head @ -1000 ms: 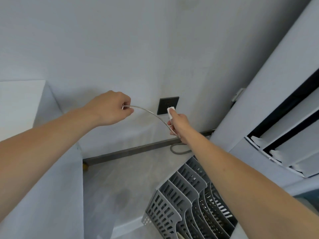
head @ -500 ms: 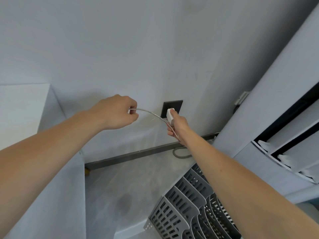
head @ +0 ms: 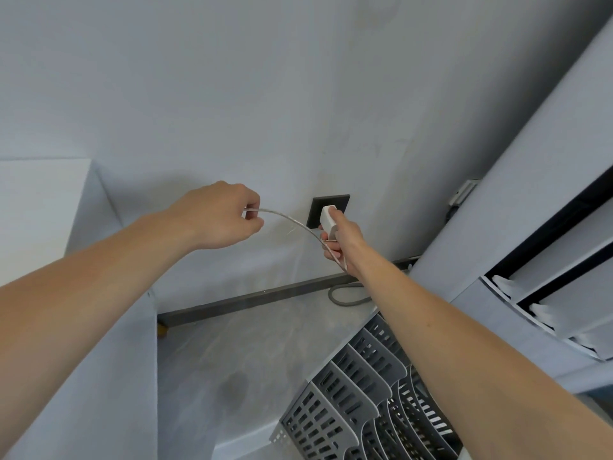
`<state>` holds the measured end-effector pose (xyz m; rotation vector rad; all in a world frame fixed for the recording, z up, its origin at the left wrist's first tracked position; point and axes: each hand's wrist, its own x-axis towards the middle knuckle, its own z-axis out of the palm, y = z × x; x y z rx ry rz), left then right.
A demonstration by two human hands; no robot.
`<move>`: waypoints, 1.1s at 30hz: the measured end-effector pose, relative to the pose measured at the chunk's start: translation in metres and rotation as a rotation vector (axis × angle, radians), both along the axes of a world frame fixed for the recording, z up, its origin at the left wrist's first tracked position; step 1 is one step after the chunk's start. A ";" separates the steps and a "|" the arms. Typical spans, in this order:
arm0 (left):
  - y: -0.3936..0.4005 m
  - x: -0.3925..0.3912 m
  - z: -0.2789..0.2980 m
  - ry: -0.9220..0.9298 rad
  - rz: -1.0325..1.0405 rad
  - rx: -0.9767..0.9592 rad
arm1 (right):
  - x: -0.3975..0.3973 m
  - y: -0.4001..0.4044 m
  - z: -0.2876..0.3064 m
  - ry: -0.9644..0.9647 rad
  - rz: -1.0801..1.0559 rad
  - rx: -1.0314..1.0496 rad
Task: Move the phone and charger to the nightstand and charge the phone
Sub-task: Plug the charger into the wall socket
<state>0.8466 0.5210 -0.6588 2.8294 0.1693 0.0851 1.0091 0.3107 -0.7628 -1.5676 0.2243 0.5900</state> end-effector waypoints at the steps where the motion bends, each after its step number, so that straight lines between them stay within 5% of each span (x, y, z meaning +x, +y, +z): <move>1: 0.000 0.000 0.000 0.000 -0.002 0.000 | 0.000 0.001 0.001 0.020 0.002 0.016; 33: -0.002 0.002 -0.002 -0.022 -0.028 -0.019 | 0.011 0.006 0.023 0.149 0.012 0.114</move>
